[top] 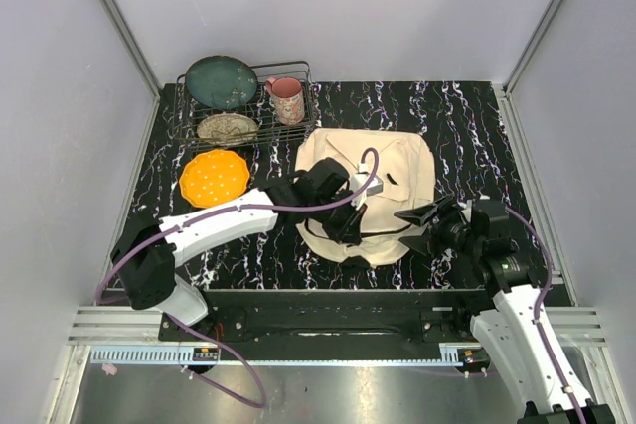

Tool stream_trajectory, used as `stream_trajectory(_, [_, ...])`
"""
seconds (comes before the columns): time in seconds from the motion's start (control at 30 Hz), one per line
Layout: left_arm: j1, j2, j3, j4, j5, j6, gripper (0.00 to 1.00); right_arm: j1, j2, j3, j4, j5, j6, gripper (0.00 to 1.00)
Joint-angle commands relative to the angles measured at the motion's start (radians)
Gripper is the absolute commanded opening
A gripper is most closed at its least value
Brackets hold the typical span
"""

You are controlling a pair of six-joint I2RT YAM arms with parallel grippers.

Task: Pack the student bag
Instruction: Zip the student bag at the center of the board.

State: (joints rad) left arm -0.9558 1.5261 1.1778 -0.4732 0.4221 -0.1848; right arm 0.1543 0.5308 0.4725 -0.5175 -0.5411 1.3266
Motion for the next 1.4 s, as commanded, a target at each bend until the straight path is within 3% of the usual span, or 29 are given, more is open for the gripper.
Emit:
stream_trajectory(0.0, [-0.032,0.008,0.068,0.045,0.009,-0.021,0.00,0.005,0.050,-0.020,0.050,-0.017,0.100,0.75])
stream_trajectory(0.23, [-0.052,0.006,0.086,0.059,-0.012,-0.033,0.00,0.105,0.169,0.066,-0.004,0.085,0.088,0.75])
stream_trajectory(0.53, [-0.064,0.016,0.103,0.064,-0.019,-0.036,0.00,0.240,0.294,0.040,0.192,0.188,0.206,0.72])
stream_trajectory(0.63, [-0.067,0.012,0.105,0.065,-0.020,-0.031,0.00,0.243,0.336,0.043,0.212,0.208,0.198,0.63])
stream_trajectory(0.77, [-0.066,0.003,0.100,0.064,-0.028,-0.027,0.00,0.243,0.336,0.020,0.257,0.224,0.206,0.28])
stream_trajectory(0.8, [-0.066,0.000,0.095,0.064,-0.034,-0.027,0.00,0.245,0.328,0.015,0.251,0.230,0.204,0.12])
stream_trajectory(0.87, [-0.066,-0.003,0.092,0.053,-0.048,-0.024,0.00,0.243,0.286,0.011,0.213,0.265,0.200,0.03])
stream_trajectory(1.17, [-0.040,-0.073,-0.024,0.019,-0.138,-0.022,0.00,0.238,0.048,-0.020,-0.042,0.478,0.161,0.00])
stream_trajectory(1.37, [0.052,-0.159,-0.150,-0.001,-0.143,-0.024,0.00,0.203,0.034,-0.049,-0.047,0.497,0.149,0.00])
